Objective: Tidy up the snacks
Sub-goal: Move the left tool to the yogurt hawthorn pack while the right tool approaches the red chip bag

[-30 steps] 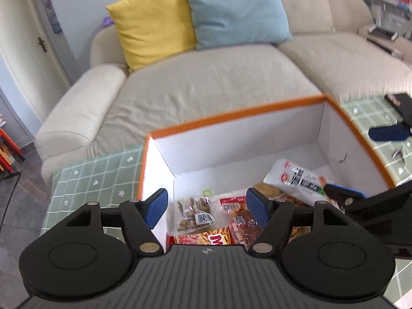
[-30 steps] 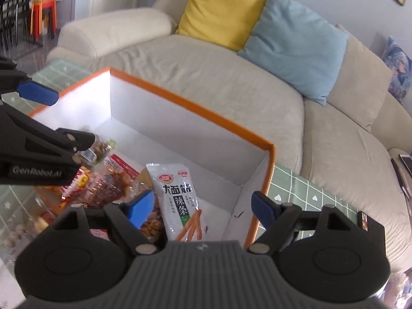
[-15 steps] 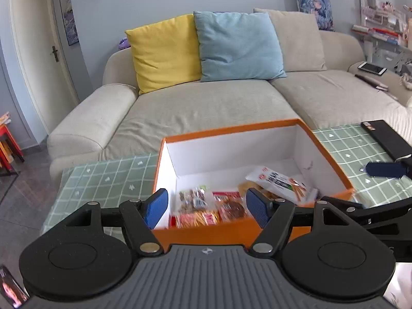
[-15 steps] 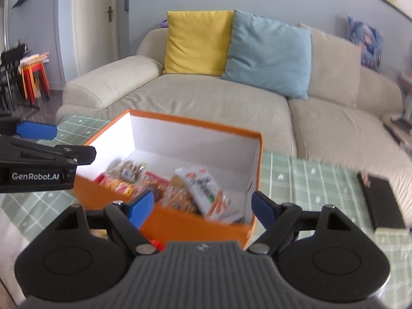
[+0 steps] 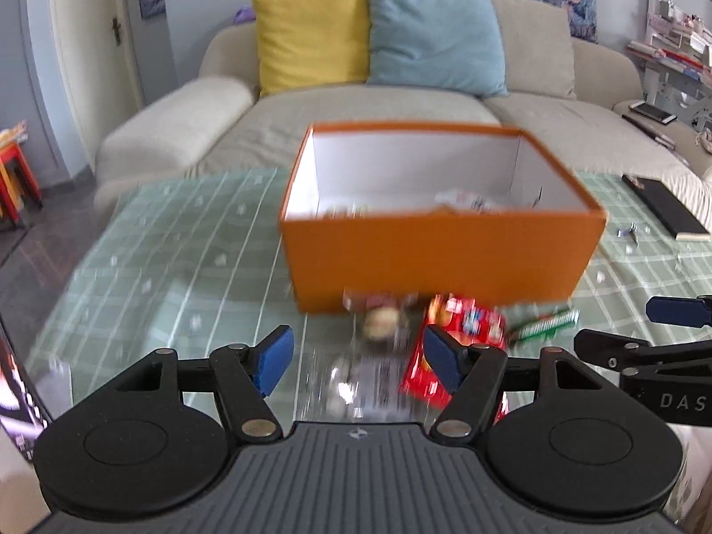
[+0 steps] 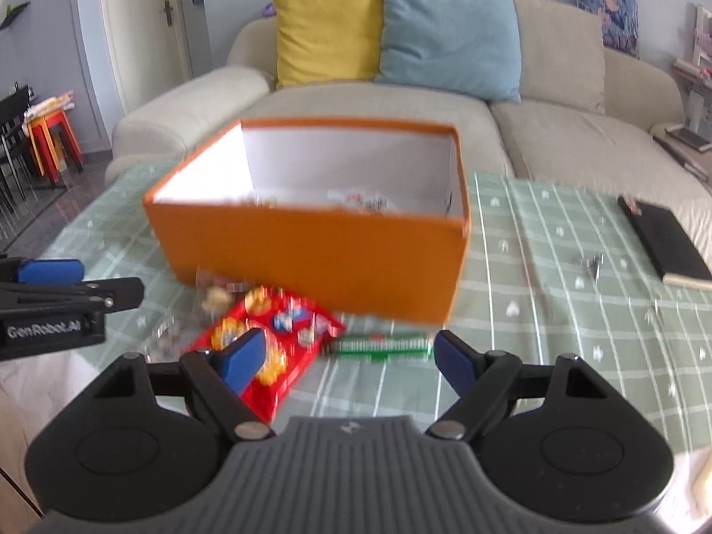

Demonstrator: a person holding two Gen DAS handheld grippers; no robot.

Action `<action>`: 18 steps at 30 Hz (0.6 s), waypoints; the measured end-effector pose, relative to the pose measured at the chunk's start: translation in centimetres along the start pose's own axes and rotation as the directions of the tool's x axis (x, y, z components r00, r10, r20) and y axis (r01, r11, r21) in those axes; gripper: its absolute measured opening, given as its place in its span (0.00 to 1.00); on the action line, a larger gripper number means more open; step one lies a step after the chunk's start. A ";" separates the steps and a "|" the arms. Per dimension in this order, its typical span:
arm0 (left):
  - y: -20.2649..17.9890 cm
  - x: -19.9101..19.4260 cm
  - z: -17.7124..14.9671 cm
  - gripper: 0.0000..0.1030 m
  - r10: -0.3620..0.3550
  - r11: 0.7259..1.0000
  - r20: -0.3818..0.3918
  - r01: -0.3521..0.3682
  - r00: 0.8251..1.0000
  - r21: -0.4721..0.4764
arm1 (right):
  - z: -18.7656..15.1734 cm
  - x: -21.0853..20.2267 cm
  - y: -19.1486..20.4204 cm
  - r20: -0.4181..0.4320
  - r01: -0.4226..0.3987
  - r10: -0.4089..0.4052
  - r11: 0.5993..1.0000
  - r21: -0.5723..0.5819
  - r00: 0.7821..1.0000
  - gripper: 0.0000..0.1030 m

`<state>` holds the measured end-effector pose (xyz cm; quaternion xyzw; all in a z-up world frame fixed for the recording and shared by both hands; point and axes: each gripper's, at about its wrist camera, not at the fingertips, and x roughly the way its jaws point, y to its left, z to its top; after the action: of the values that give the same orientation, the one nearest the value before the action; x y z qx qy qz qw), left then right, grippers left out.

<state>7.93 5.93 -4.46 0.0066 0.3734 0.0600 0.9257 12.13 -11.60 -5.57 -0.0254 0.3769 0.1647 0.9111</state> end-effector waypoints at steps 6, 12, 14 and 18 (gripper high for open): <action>0.6 1.0 -2.6 0.74 -0.038 0.999 -0.055 0.038 0.998 -0.012 | -2.3 1.3 0.1 -0.052 -0.029 0.027 0.999 -0.024 0.998 0.77; 1.7 2.3 -3.7 0.73 -0.060 0.997 -0.081 0.056 0.995 -0.052 | -3.2 2.5 0.3 -0.072 -0.027 0.022 0.998 -0.063 0.997 0.72; 2.0 2.8 -4.0 0.73 -0.058 0.997 -0.089 0.053 0.994 -0.057 | -3.2 2.9 0.2 -0.081 -0.039 0.034 0.998 -0.054 0.996 0.72; 1.9 4.1 -4.4 0.74 -0.068 0.997 -0.123 0.062 0.990 -0.049 | -3.1 3.7 0.4 -0.095 -0.073 0.069 0.997 -0.038 0.993 0.72</action>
<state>7.60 8.12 -10.33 -0.0302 0.4289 0.0385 0.9020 12.38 -10.69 -10.32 -0.0384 0.4165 0.2034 0.8852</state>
